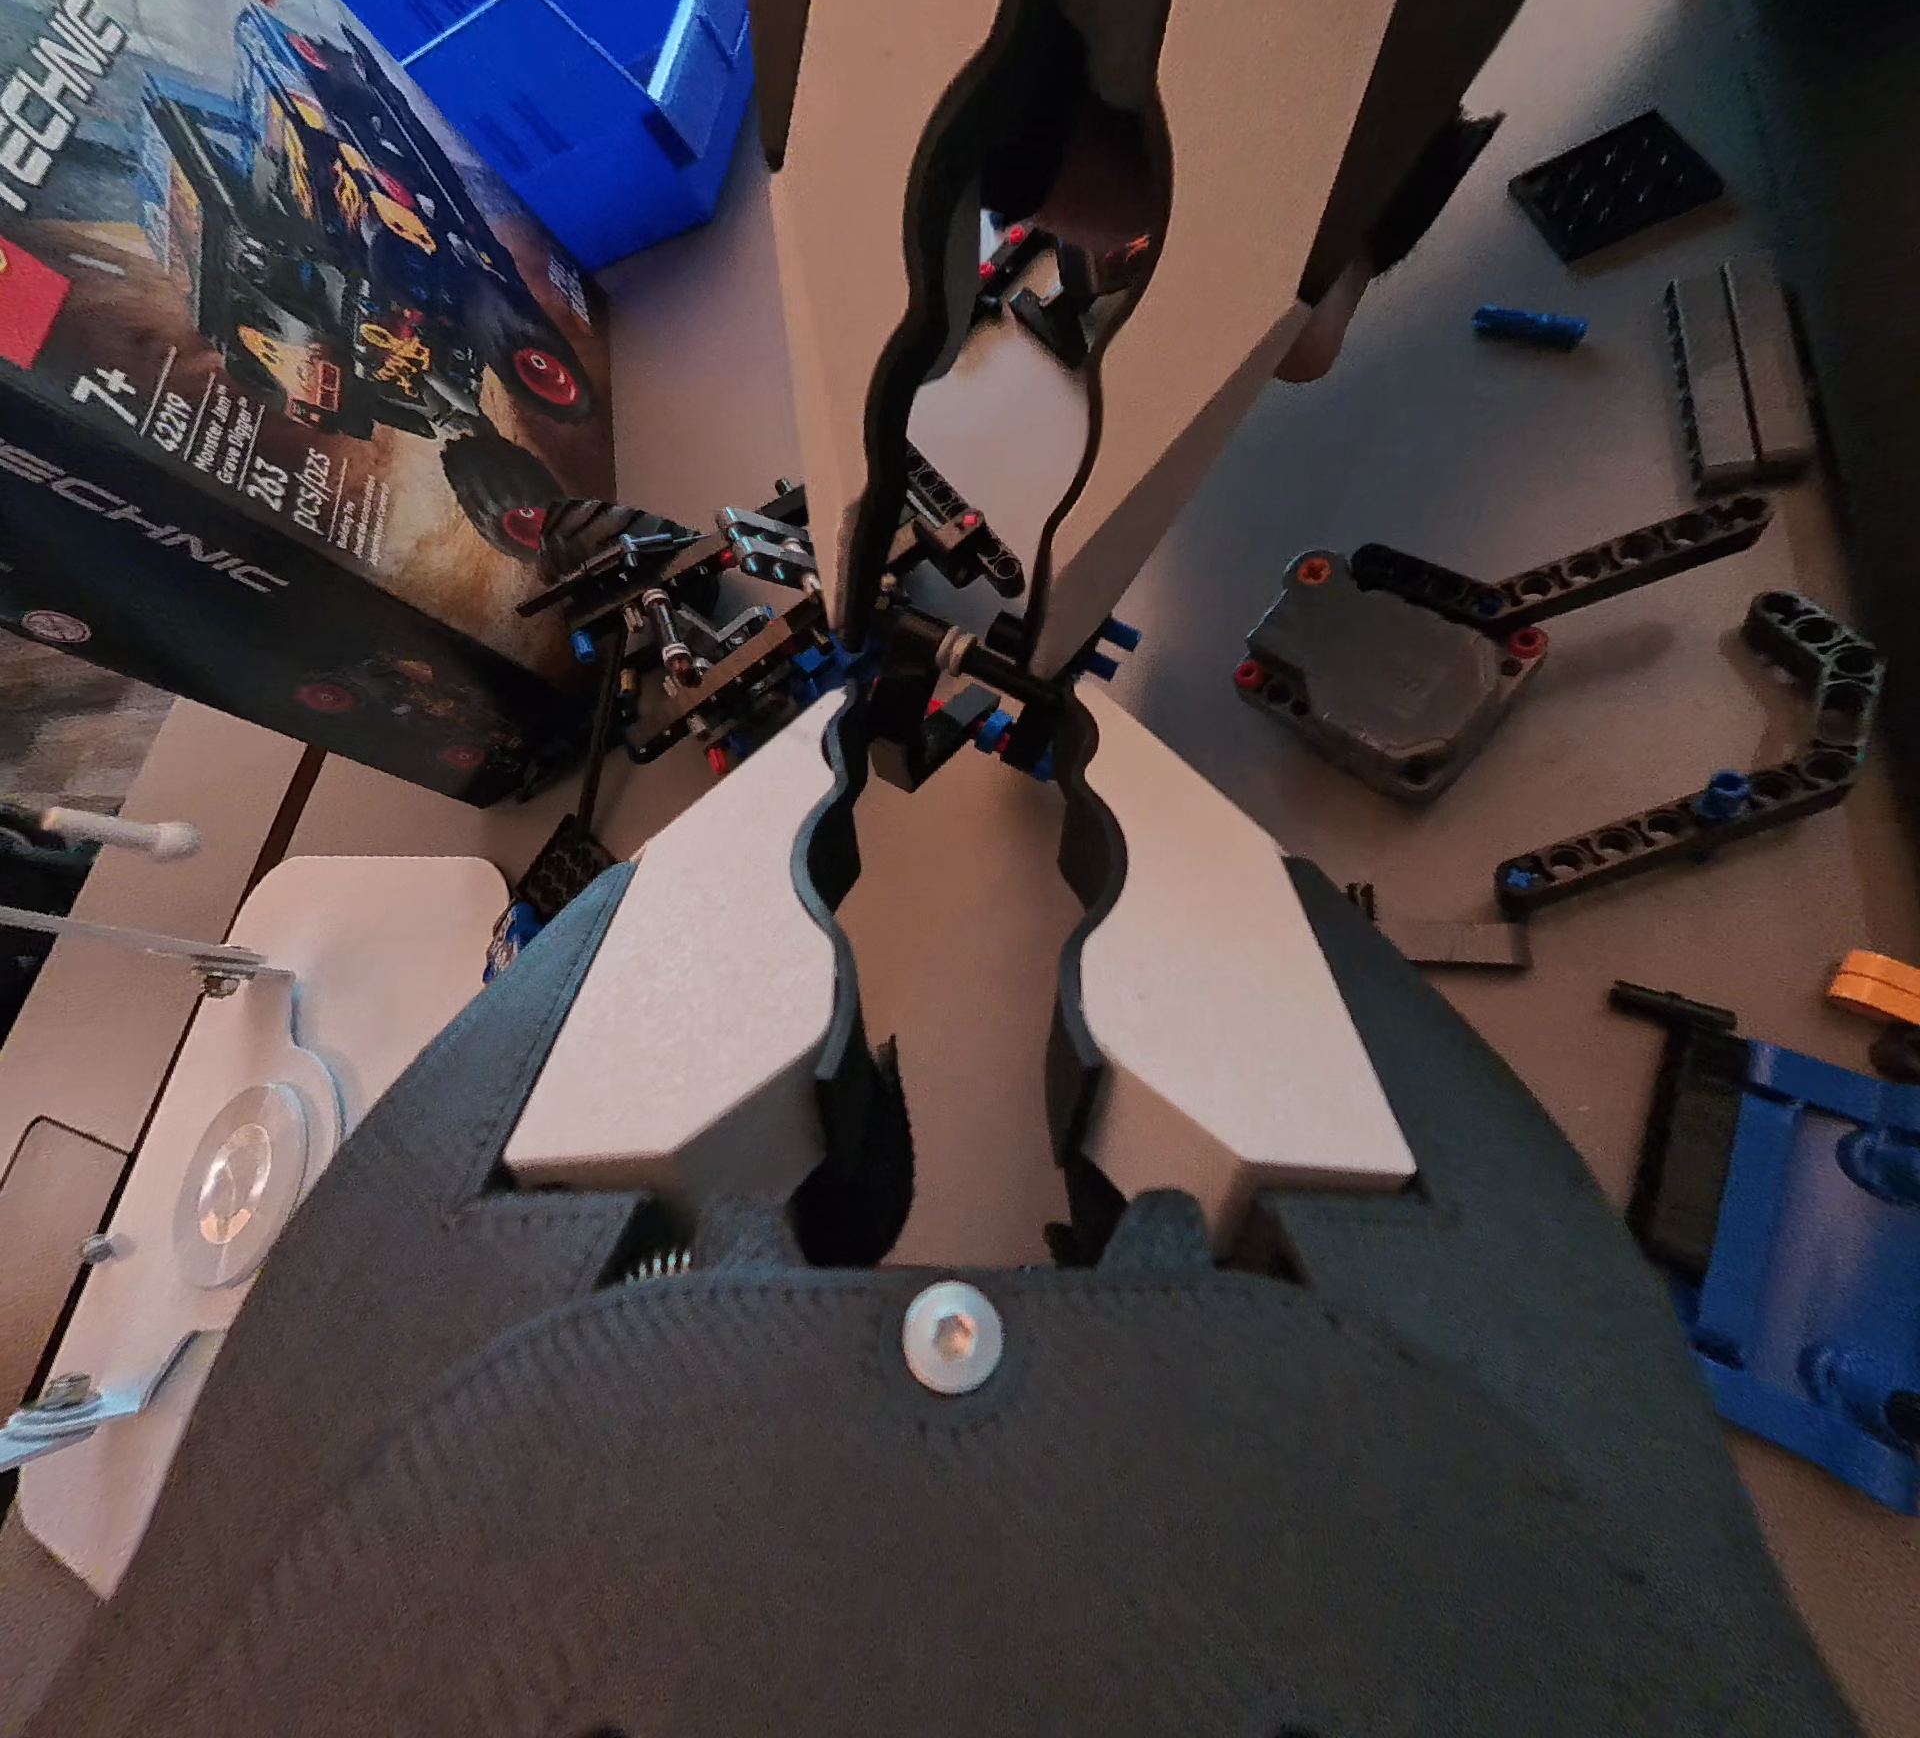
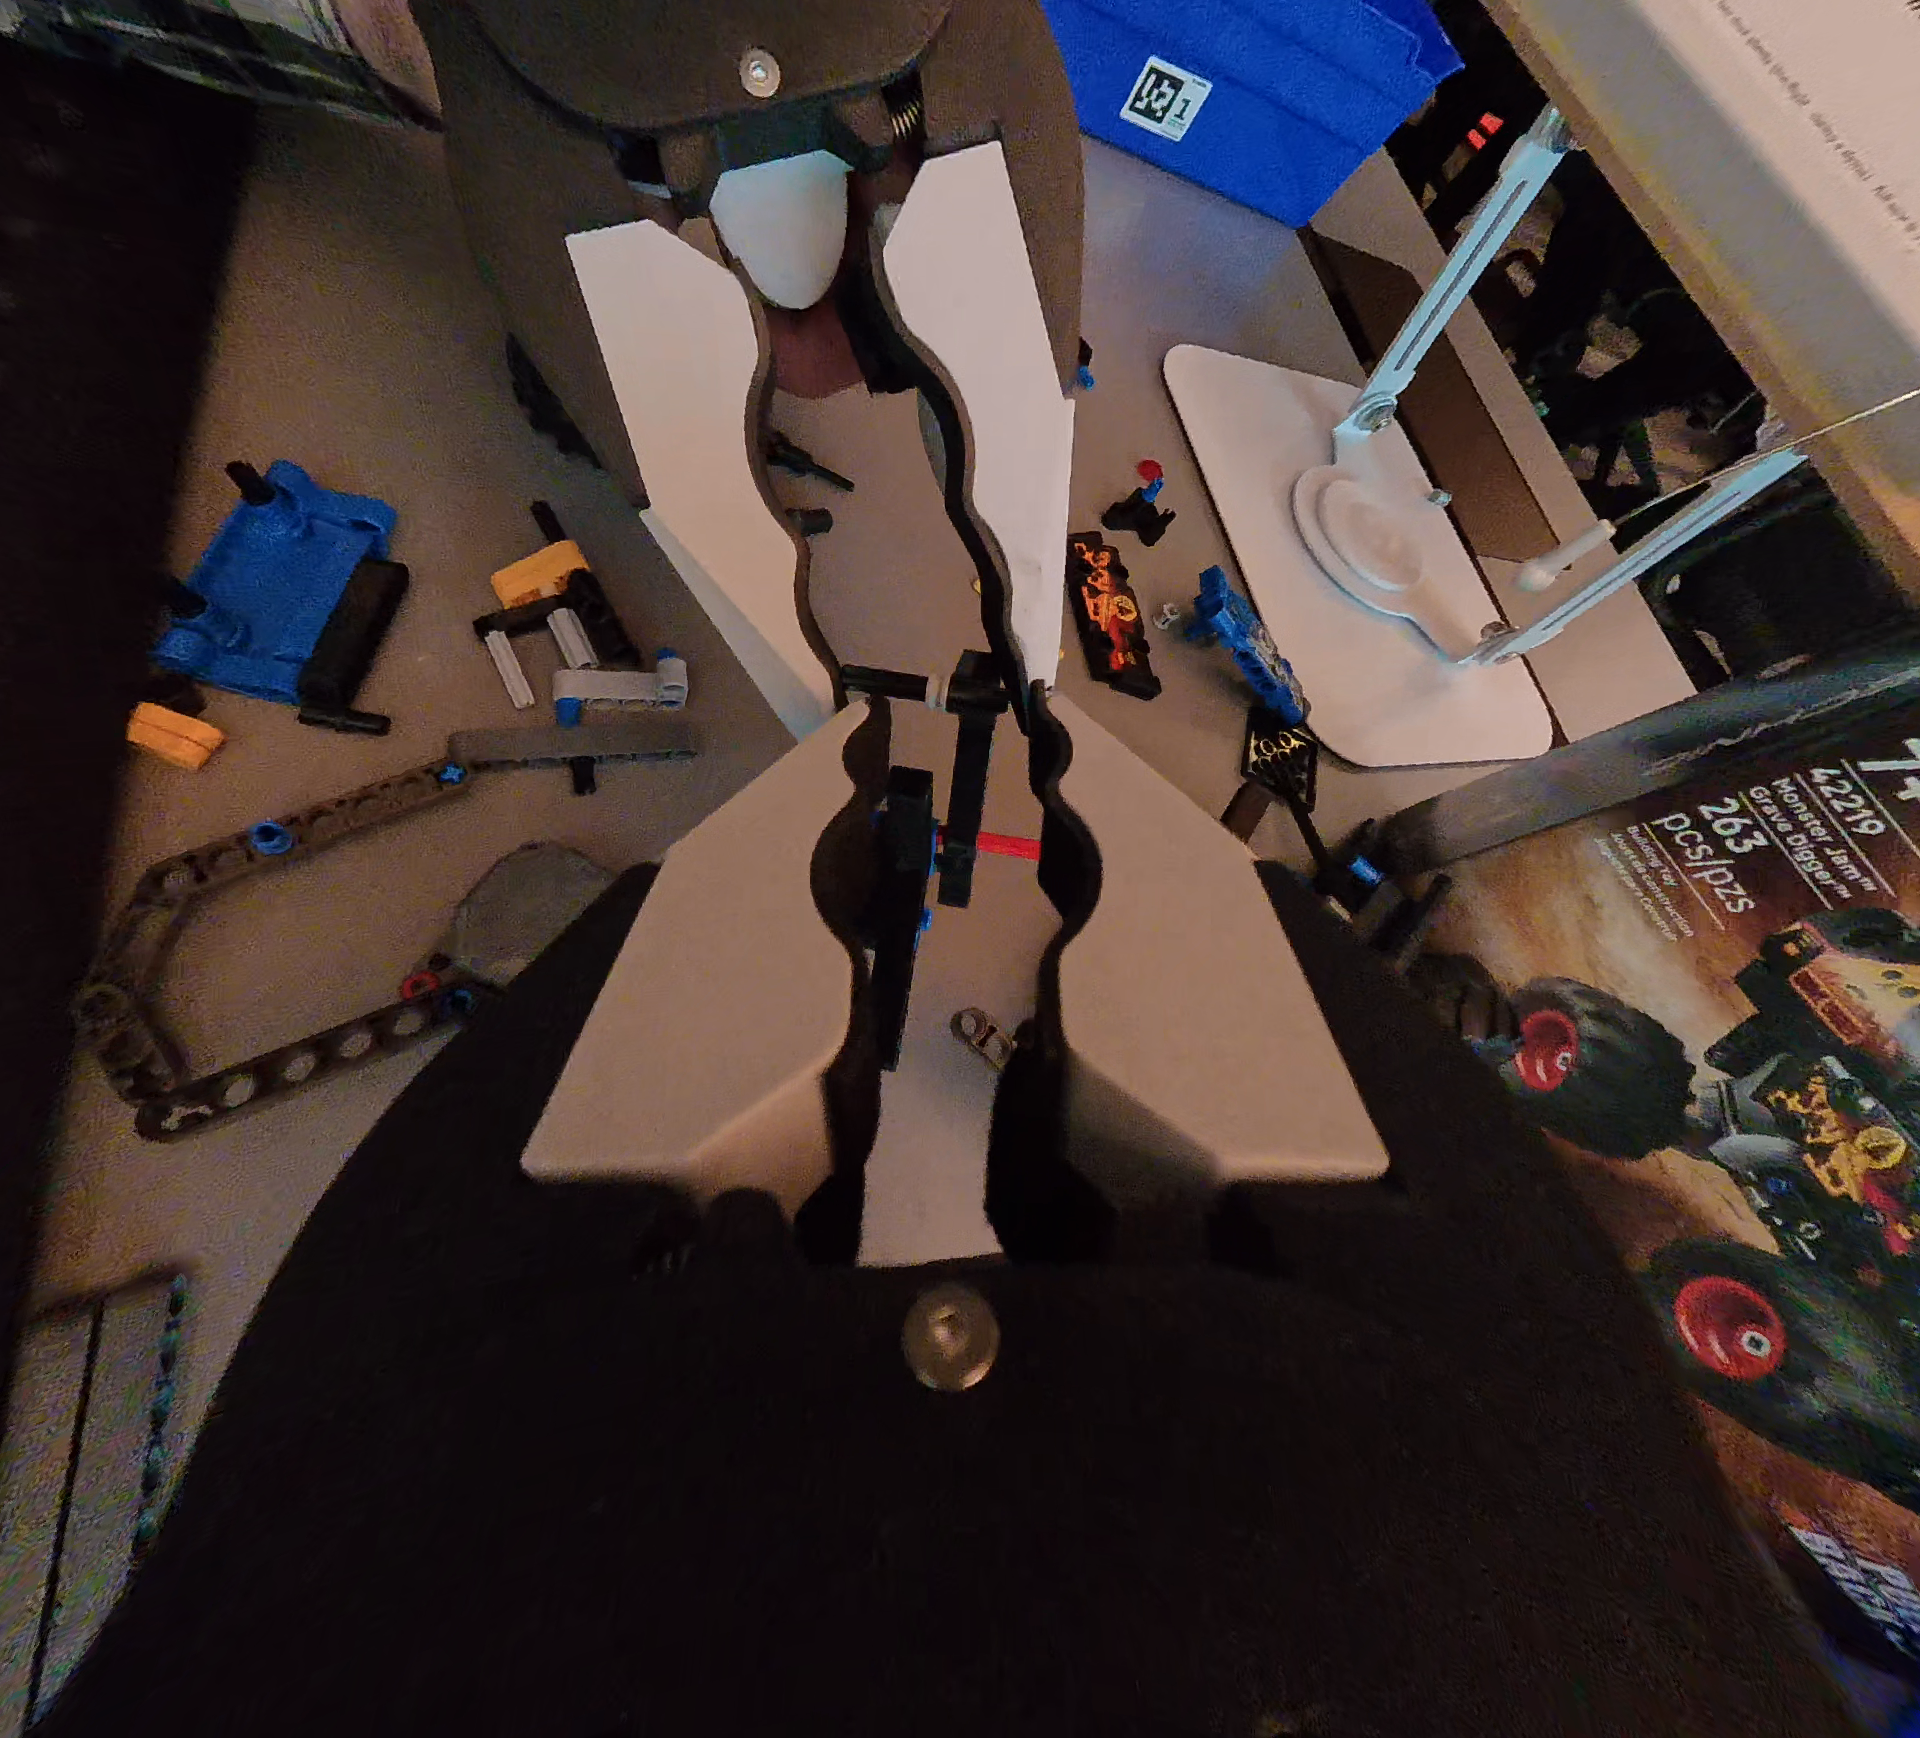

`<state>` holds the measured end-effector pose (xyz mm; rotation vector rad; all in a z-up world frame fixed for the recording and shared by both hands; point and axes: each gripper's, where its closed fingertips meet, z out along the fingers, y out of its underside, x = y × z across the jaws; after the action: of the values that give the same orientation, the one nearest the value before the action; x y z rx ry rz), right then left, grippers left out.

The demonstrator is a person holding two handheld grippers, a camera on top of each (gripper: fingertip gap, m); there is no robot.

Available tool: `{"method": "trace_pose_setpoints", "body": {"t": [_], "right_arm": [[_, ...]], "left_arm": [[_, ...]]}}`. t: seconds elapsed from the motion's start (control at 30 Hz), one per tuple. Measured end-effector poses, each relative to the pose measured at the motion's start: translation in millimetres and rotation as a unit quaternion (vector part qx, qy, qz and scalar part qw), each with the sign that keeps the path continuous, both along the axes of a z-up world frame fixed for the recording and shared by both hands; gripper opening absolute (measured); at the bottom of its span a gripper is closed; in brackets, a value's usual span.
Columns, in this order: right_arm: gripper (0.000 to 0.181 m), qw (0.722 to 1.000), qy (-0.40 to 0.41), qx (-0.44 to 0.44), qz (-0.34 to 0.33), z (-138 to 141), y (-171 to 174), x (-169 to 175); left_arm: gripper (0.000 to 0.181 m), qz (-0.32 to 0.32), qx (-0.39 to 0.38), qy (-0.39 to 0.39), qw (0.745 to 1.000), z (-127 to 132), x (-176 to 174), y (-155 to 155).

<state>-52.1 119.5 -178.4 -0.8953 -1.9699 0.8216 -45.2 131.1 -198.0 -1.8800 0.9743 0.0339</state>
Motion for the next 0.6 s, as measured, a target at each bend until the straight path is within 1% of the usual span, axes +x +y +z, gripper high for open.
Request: {"method": "trace_pose_setpoints", "body": {"t": [0.07, 0.13, 0.2, 0.3, 0.33, 0.37, 0.4, 0.43, 0.47, 0.57, 0.6], "right_arm": [[0.021, 1.000, -0.004, -0.001, 0.003, -1.5, -1.3, 0.7], [0.013, 1.000, -0.014, 0.020, 0.002, -7.9, -0.6, 0.6], [0.012, 0.999, -0.026, 0.029, 0.006, -14.2, -2.3, 0.8], [0.010, 0.999, -0.029, 0.034, 0.012, -17.8, -5.2, 0.5], [0.000, 0.999, -0.025, 0.034, 0.013, -16.7, -4.1, 0.5], [0.000, 0.999, -0.029, 0.031, 0.014, -17.5, -2.9, 1.8], [0.000, 0.999, -0.034, 0.021, 0.021, -18.9, -4.3, 3.3], [0.000, 0.999, -0.035, 0.014, 0.027, -19.6, -7.0, 3.5], [0.000, 0.999, -0.039, 0.020, 0.027, -21.6, -7.8, 3.0], [0.000, 0.999, -0.047, 0.019, 0.018, -25.3, -5.2, 0.8], [0.000, 0.999, -0.045, 0.015, 0.014, -23.8, -3.2, 1.2]], "left_arm": [[0.034, 0.003, -0.005, -0.003, 1.000, -1.7, -1.2, -0.1], [0.034, -0.003, -0.027, -0.001, 1.000, -10.4, 0.9, -3.1], [0.034, -0.007, -0.042, 0.008, 0.999, -17.7, 1.8, -5.0], [0.035, -0.013, -0.054, 0.012, 0.998, -21.4, 1.5, -8.8], [0.042, -0.022, -0.068, 0.012, 0.997, -23.9, 1.3, -13.9], [0.036, -0.020, -0.067, 0.013, 0.997, -23.5, -2.8, -15.5], [0.034, -0.021, -0.067, 0.013, 0.997, -22.3, -6.6, -17.5], [0.038, -0.025, -0.064, -0.005, 0.998, -17.7, -5.8, -18.1], [0.036, -0.036, -0.066, -0.026, 0.997, -13.1, -0.7, -19.7], [0.034, -0.028, -0.068, -0.003, 0.997, -14.2, -3.8, -20.3], [0.034, -0.023, -0.073, -0.015, 0.997, -14.4, -4.4, -20.1]]}}
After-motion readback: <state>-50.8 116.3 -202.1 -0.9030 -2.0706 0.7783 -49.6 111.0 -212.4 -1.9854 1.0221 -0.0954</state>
